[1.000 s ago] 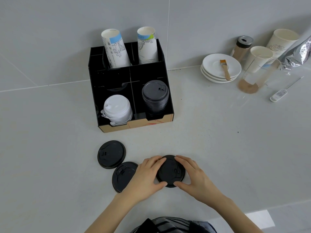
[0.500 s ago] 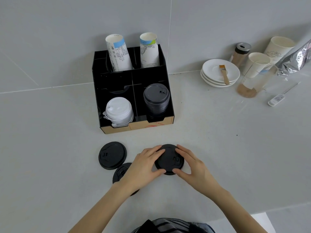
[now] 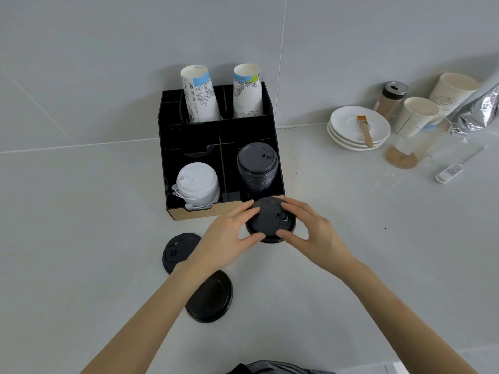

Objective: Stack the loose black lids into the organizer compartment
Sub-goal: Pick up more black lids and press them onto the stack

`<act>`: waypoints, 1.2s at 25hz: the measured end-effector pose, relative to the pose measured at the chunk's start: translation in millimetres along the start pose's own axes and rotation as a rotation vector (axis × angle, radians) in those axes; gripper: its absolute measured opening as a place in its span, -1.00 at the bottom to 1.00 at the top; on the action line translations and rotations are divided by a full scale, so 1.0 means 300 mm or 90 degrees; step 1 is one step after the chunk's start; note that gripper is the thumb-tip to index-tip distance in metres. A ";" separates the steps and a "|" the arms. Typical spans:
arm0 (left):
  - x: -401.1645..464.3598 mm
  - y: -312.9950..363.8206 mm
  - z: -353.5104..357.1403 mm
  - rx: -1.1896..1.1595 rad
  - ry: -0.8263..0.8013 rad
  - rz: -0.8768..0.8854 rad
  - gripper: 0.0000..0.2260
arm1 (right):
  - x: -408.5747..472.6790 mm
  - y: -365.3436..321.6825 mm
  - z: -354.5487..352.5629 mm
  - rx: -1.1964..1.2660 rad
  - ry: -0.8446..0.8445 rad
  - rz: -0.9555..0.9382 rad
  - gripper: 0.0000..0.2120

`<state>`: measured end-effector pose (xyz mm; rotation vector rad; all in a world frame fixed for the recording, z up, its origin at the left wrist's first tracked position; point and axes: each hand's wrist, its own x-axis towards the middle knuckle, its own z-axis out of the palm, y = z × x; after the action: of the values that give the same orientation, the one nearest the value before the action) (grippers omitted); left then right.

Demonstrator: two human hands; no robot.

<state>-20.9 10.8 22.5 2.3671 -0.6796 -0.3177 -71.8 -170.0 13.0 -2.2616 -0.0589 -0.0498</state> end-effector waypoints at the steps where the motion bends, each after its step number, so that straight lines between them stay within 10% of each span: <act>1: 0.011 0.001 -0.014 -0.006 0.006 -0.003 -0.51 | 0.018 -0.008 -0.009 -0.005 0.002 -0.006 -0.52; 30: 0.347 -0.069 -0.095 0.028 0.119 -0.037 -0.54 | 0.437 0.009 -0.054 -0.120 -0.041 -0.008 -0.55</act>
<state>85.1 -17.4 25.5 2.4245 -0.5368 -0.1055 59.1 -180.9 28.7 -2.4515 -0.1063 0.0112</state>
